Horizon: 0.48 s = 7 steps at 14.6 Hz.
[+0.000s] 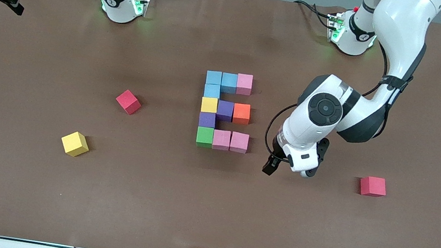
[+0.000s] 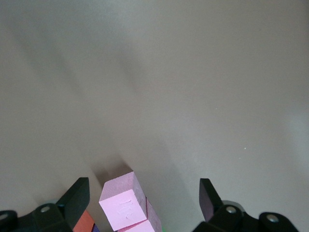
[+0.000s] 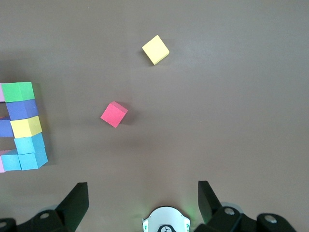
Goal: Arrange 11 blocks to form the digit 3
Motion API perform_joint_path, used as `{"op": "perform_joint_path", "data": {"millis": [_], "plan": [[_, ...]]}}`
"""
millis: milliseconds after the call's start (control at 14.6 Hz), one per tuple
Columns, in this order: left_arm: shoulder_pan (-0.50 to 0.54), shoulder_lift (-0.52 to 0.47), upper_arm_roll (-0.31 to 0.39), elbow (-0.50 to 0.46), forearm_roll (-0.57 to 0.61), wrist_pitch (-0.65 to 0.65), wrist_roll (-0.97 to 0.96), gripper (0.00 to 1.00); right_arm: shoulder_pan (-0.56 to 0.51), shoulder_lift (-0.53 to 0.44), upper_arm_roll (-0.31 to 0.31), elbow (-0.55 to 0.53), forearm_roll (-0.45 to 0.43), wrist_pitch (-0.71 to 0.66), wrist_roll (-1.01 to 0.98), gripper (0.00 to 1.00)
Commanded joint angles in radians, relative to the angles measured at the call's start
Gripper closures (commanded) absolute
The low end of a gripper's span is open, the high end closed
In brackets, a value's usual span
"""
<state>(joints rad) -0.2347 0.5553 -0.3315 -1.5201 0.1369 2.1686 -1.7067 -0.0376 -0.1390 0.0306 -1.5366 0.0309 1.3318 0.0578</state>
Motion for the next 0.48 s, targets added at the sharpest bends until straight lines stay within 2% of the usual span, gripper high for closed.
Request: {"op": "perform_joint_path", "data": {"millis": [0, 206, 412], "plan": [[0.012, -0.005, -0.001, 0.014, 0.021, -0.016, 0.041, 0.0, -0.007, -0.031, 0.003, -0.033, 0.02, 0.007, -0.009, 0.0], [0.046, -0.018, -0.001, 0.014, 0.026, -0.018, 0.143, 0.0, -0.007, -0.031, 0.002, -0.033, 0.02, 0.01, -0.01, 0.0], [0.102, -0.055, 0.005, 0.014, 0.047, -0.03, 0.341, 0.0, -0.008, -0.028, 0.002, -0.031, 0.004, 0.01, -0.024, 0.0]]}}
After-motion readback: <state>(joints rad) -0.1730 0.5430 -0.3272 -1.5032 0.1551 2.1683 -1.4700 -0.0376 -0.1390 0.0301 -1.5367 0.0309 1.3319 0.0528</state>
